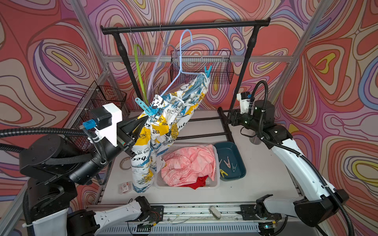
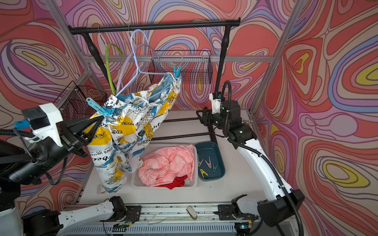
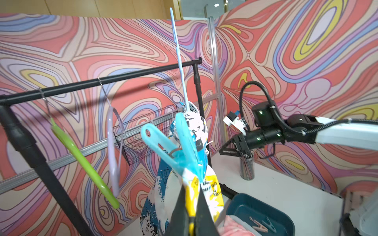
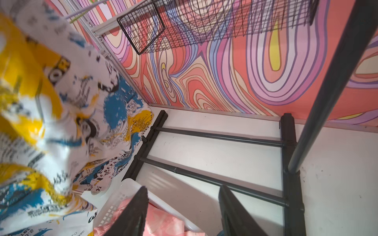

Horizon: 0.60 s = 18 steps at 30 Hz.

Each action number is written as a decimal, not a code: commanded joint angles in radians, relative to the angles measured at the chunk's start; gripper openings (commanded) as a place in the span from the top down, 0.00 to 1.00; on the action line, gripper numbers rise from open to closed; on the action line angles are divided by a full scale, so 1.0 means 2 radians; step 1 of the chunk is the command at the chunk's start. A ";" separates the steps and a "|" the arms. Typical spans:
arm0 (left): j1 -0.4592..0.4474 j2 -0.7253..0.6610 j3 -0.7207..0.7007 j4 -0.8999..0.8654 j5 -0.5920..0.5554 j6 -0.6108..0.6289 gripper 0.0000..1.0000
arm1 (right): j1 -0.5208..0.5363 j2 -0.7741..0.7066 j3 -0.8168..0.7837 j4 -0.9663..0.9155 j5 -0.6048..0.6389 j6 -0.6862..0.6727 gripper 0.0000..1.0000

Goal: Remove the clothespins securing shorts to the hanger
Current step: Pick up the hanger from the clothesline.

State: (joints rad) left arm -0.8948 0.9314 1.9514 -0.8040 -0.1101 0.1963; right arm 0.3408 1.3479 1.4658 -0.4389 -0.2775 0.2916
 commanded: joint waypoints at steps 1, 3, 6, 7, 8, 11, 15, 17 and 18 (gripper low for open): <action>0.001 -0.024 0.000 0.013 0.054 0.016 1.00 | -0.002 0.052 0.029 0.011 -0.007 0.028 0.49; 0.001 -0.028 -0.002 0.020 0.058 0.016 1.00 | -0.003 0.078 0.034 0.023 0.004 0.041 0.52; 0.001 -0.034 -0.001 0.030 0.076 0.017 1.00 | -0.002 0.102 0.027 0.052 0.020 0.052 0.53; 0.002 -0.034 0.000 0.032 0.080 0.016 1.00 | -0.002 0.109 0.027 0.061 0.016 0.054 0.54; 0.001 -0.032 0.001 0.031 0.083 0.018 1.00 | -0.002 0.115 0.030 0.066 0.006 0.058 0.54; 0.001 -0.021 -0.009 0.032 0.097 0.029 1.00 | -0.002 0.123 0.027 0.096 -0.052 0.089 0.58; 0.001 -0.009 -0.068 0.087 0.127 0.024 1.00 | 0.004 0.086 -0.004 0.115 -0.108 0.128 0.60; 0.001 -0.009 -0.097 0.127 0.134 0.024 1.00 | 0.011 0.062 -0.011 0.098 -0.115 0.127 0.61; 0.002 -0.008 -0.109 0.145 0.135 0.028 1.00 | 0.017 0.051 -0.014 0.091 -0.121 0.126 0.60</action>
State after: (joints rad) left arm -0.8948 0.8909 1.7798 -0.6975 0.1059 0.2337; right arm 0.3511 1.5356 1.4532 -0.2775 -0.4385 0.5014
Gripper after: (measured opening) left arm 0.061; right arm 0.395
